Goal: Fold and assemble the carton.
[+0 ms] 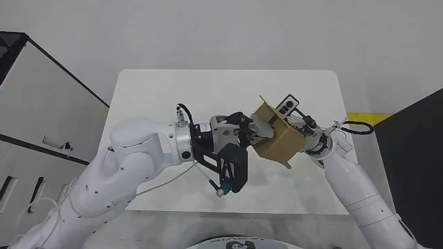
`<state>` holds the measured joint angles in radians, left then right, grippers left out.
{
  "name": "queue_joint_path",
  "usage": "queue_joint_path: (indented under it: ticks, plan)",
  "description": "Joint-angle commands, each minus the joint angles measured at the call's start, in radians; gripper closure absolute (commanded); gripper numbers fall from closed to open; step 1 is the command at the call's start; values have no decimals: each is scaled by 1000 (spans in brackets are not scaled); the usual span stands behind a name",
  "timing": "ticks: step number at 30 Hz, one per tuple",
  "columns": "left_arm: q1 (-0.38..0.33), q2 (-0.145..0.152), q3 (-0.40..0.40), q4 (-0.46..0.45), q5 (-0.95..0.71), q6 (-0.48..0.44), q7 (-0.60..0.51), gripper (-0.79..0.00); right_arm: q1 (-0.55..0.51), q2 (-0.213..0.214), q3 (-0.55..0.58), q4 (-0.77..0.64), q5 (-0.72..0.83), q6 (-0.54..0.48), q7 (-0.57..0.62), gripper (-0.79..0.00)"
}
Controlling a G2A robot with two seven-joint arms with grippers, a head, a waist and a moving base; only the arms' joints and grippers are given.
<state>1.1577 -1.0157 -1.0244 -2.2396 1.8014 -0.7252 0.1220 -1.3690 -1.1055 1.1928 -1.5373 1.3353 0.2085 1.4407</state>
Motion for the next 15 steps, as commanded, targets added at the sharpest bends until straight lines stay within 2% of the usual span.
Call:
queue_joint_path:
  ticks: [1,15]
  plan:
    - [3,0,-3,-1,-5,3,-3,0,0,0,0,0,0,0,0,0]
    - [0,-2,14,-6,14,-12,-5,0,0,0,0,0,0,0,0,0]
